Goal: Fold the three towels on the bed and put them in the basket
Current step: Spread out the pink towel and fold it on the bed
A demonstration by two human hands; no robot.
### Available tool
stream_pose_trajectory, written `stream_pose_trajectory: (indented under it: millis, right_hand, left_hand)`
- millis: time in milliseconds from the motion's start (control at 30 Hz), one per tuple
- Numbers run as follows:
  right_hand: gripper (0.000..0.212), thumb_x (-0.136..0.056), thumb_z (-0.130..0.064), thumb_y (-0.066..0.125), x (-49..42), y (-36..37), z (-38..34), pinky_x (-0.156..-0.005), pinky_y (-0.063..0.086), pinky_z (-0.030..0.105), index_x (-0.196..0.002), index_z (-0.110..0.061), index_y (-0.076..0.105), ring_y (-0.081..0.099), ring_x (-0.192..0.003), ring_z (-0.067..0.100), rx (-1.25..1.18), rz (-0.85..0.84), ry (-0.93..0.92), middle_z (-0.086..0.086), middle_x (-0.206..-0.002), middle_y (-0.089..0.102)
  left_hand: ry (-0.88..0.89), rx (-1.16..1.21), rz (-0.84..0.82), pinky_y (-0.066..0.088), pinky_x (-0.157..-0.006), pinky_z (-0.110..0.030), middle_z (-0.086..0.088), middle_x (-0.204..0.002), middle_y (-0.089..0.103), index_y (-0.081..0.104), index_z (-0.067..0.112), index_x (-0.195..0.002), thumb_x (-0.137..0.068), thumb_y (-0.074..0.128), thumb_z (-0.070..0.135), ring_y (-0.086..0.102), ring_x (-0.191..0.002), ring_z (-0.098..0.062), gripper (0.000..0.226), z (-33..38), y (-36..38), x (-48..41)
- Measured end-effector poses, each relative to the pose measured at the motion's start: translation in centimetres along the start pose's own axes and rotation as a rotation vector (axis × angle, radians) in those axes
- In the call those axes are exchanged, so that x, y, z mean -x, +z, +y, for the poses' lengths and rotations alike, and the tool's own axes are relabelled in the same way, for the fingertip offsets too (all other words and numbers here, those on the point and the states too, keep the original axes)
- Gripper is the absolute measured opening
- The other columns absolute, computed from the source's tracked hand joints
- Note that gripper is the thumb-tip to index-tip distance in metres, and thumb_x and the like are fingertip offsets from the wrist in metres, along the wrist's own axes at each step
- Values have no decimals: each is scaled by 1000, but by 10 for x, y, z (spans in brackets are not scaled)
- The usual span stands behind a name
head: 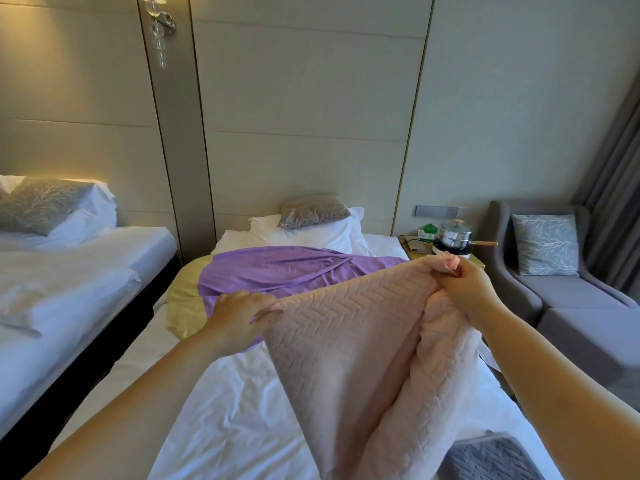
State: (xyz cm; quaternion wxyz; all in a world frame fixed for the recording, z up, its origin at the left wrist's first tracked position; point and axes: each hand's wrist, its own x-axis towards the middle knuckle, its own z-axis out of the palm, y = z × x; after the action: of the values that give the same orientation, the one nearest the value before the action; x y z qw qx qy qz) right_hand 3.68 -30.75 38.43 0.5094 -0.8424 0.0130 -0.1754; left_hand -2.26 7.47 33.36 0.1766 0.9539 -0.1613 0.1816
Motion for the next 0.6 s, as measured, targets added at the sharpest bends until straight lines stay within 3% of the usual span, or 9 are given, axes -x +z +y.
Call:
stream_pose_trajectory:
  millis: [100, 167, 233, 300, 333, 367, 433, 500, 600]
  right_hand:
    - [19, -90, -29, 61, -2, -3, 4, -70, 44, 26, -108, -23, 61, 57, -84, 11, -25, 6, 42, -7, -88, 61]
    - [24, -91, -30, 60, -3, -3, 8, -72, 45, 28, -113, -21, 60, 57, -83, 12, -37, 19, 82, -5, -88, 61]
    - [28, -90, -28, 60, -4, -2, 14, -76, 48, 33, -116, -18, 60, 58, -85, 16, -50, 31, 125, -2, -90, 63]
    - [30, -89, -27, 61, -4, 1, 18, -87, 50, 40, -118, -17, 60, 60, -93, 22, -60, 31, 163, 4, -98, 64]
    - [31, -89, -26, 61, -4, 2, 19, -91, 50, 43, -118, -17, 60, 60, -96, 25, -63, 29, 175, 6, -101, 64]
    - [30, -88, -25, 61, -4, 3, 20, -93, 49, 46, -118, -17, 60, 60, -97, 26, -67, 29, 184, 7, -102, 64]
    - [29, -88, -24, 60, -4, 4, 22, -93, 49, 47, -117, -18, 60, 59, -98, 27, -60, 27, 200, 6, -101, 64]
    - [28, -89, -22, 60, -4, 4, 23, -91, 50, 46, -116, -18, 59, 59, -96, 26, -50, 23, 204, 5, -97, 63]
    - [27, -87, -23, 63, -5, -2, 25, -80, 50, 38, -113, -17, 61, 59, -86, 20, -25, 37, 172, 1, -90, 63]
  left_hand:
    - [-39, 419, 126, 45, -91, -39, 11, -111, 58, 71, 21, -97, -92, 60, 30, 56, -106, -14, 16, 15, -2, -2]
    - [-24, 569, 207, 44, -95, -44, 4, -99, 64, 68, 19, -91, -93, 57, 36, 58, -99, -15, 21, 35, -7, -4]
    - [50, 532, 247, 32, -108, -44, 8, -90, 65, 65, 21, -86, -89, 46, 49, 59, -96, -11, 34, 58, -13, -8]
    - [214, 497, 218, 22, -114, -38, 16, -83, 62, 61, 22, -83, -93, 44, 45, 59, -87, -3, 30, 78, -19, -12]
    - [326, 450, 197, 34, -105, -35, 14, -75, 59, 58, 22, -81, -96, 43, 43, 58, -76, -7, 30, 86, -22, -14]
    - [423, 361, 178, 46, -86, -34, 10, -68, 56, 55, 23, -82, -98, 39, 45, 55, -66, -11, 32, 90, -26, -16]
    - [526, 143, 164, 43, -56, -28, 7, -63, 57, 50, 29, -90, -98, 31, 50, 52, -57, -14, 30, 88, -26, -18]
    - [500, -1, 124, 36, -52, -26, 6, -65, 61, 46, 33, -96, -96, 21, 58, 54, -57, -14, 35, 73, -23, -17]
    - [275, -199, 43, 37, -56, -29, 6, -66, 59, 47, 31, -91, -84, 12, 75, 59, -65, -14, 57, 38, -12, -14]
